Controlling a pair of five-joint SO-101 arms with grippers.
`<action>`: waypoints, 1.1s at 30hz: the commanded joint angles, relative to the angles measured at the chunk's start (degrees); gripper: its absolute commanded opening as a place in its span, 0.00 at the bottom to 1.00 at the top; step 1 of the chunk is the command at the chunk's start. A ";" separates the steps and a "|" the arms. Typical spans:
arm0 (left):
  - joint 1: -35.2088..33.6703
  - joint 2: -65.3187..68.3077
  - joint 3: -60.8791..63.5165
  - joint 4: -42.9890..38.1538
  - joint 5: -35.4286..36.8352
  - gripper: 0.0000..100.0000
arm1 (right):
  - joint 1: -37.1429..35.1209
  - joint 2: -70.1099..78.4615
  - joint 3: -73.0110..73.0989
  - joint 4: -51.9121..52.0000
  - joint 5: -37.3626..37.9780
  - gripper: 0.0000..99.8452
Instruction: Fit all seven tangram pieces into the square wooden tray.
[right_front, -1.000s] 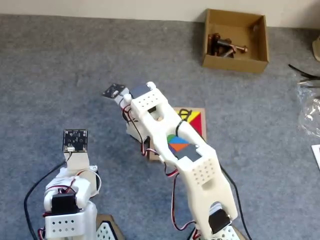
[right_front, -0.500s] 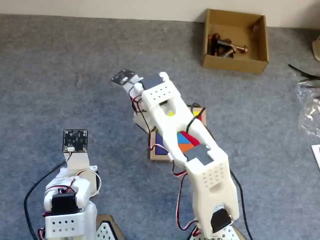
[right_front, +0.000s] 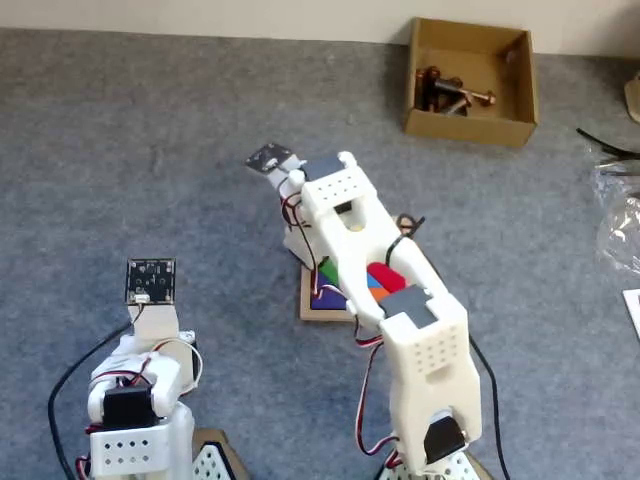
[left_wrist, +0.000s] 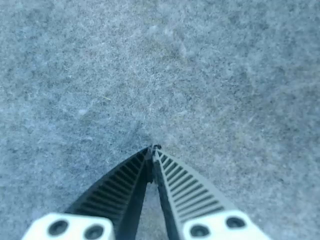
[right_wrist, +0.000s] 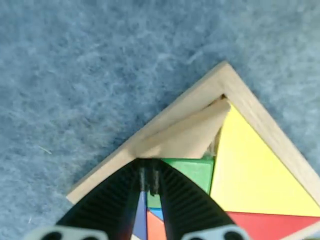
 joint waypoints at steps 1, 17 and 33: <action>-0.48 0.40 1.19 0.44 0.09 0.00 | 1.19 -3.65 -0.13 -1.36 0.62 0.00; -0.48 0.40 1.19 0.44 0.09 0.00 | 4.70 -4.09 -0.22 -1.10 0.62 0.00; -0.48 0.40 1.19 0.44 0.09 0.00 | 3.65 -9.71 -6.64 1.36 0.35 0.00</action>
